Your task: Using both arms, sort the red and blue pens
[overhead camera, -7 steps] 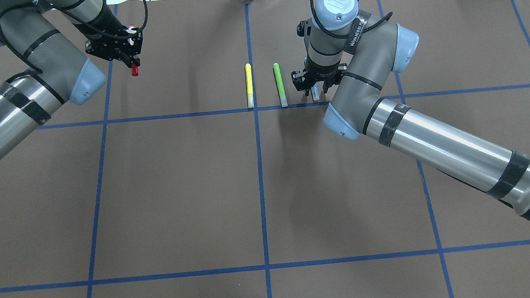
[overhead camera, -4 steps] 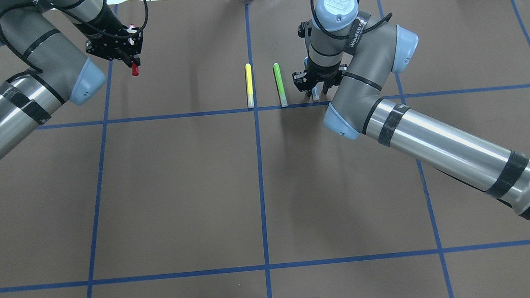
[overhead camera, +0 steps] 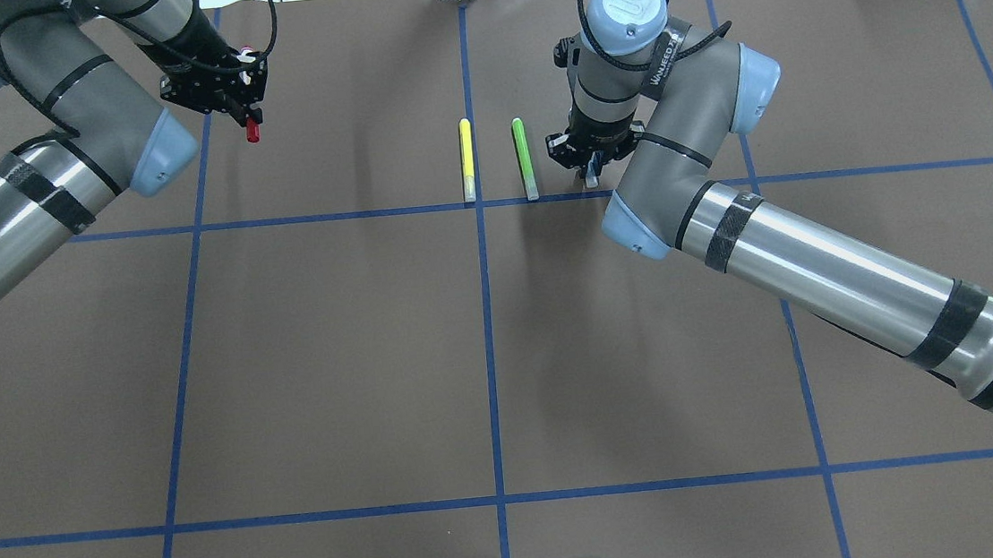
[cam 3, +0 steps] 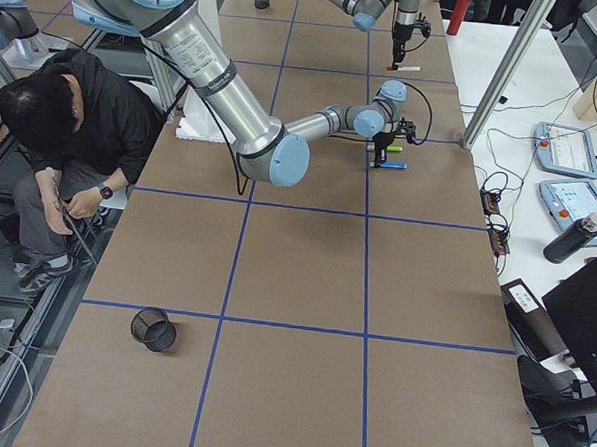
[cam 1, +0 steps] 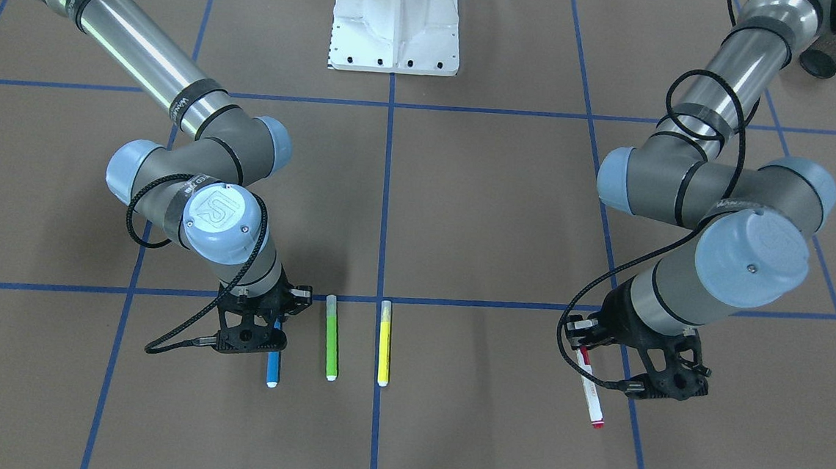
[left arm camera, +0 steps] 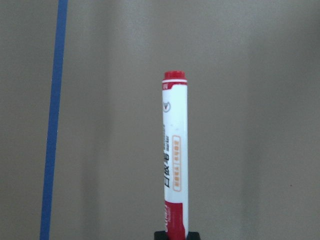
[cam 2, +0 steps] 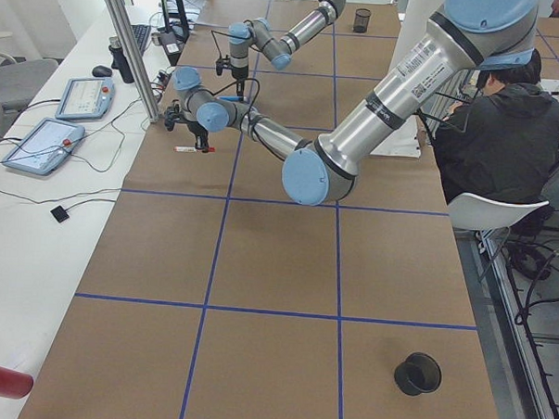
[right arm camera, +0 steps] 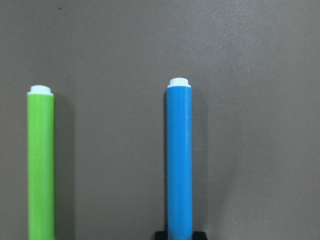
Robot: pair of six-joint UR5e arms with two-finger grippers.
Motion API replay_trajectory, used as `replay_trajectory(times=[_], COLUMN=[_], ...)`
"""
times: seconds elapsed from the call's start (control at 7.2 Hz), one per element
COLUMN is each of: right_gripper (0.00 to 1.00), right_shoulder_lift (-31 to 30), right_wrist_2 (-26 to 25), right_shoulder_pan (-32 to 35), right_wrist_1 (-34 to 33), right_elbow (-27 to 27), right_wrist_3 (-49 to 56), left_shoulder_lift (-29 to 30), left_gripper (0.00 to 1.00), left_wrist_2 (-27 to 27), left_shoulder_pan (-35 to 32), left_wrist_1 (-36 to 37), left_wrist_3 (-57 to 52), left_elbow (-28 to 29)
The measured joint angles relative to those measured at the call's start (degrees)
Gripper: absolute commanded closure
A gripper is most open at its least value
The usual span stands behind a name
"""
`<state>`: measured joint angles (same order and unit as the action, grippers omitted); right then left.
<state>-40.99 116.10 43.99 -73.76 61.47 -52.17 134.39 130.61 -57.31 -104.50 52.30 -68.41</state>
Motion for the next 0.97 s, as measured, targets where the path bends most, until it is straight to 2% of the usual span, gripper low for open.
replay_trajectory(times=[0.28,0.56,0.69,0.97], right_gripper=[1.0,1.0,1.0,1.0], right_shoulder_lift=[1.5,1.2,-1.2,-9.5], right_wrist_2=[0.8,2.7,3.1,3.1], right_shoulder_pan=[1.9,3.9,4.7,7.1], right_wrist_1=[-0.6,-6.8,-10.6,-13.8], right_elbow=[0.6,4.7,8.8,15.8], right_wrist_3=[0.0,0.3,1.6,9.2], left_shoulder_lift=[-0.4,-4.1,-6.9,-11.4], left_gripper=[1.0,1.0,1.0,1.0], left_wrist_2=[0.0,0.0,0.0,0.0], left_shoulder_pan=[-0.1,-0.3,-1.1,-4.3], left_wrist_1=[0.0,0.1,0.4,3.3], left_wrist_3=[0.0,0.0,-0.2,-6.1], left_elbow=[-0.5,-4.8,-8.0,-13.1])
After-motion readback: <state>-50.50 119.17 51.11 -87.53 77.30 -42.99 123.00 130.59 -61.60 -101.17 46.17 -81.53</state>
